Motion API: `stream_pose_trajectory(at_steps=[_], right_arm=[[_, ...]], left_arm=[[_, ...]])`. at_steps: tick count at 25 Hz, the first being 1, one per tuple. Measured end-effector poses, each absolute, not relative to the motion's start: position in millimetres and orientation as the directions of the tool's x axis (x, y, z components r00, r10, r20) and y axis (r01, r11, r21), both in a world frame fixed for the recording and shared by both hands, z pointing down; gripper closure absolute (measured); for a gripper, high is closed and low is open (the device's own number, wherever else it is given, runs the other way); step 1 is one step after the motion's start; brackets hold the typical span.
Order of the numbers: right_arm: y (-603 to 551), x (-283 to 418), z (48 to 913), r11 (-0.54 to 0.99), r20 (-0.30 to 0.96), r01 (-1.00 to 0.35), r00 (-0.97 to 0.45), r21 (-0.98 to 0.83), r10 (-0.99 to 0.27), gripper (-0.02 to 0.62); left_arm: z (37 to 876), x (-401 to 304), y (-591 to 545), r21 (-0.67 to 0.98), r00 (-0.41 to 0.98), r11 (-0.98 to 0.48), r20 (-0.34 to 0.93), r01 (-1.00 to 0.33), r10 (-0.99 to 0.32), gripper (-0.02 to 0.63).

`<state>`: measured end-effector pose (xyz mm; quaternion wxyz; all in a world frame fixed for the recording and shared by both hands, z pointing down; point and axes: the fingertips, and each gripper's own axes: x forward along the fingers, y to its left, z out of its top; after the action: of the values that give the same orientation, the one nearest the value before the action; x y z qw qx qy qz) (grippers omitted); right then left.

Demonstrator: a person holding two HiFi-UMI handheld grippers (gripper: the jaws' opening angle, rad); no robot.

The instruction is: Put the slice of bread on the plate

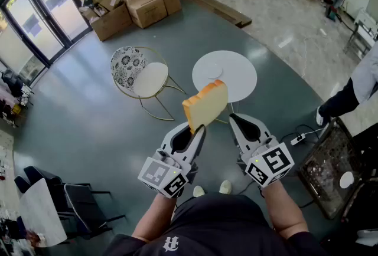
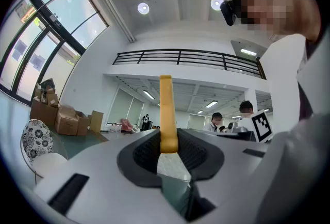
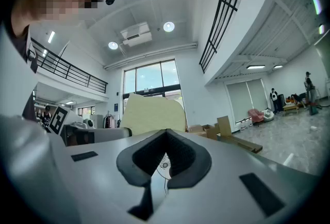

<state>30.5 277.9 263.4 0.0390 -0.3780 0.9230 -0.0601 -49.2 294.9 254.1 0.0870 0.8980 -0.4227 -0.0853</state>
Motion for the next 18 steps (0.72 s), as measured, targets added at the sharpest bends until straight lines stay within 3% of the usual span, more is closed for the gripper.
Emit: stream_pose_trajectory(at_steps=[18], right_arm=[[265.5,34.0,263.5,0.712,-0.064,-0.678,-0.714,-0.183,-0.697,0.589]], left_arm=[[264.2,-51.3,281.3,0.232,0.618,-0.614,-0.064,-0.754,-0.783,0.517]])
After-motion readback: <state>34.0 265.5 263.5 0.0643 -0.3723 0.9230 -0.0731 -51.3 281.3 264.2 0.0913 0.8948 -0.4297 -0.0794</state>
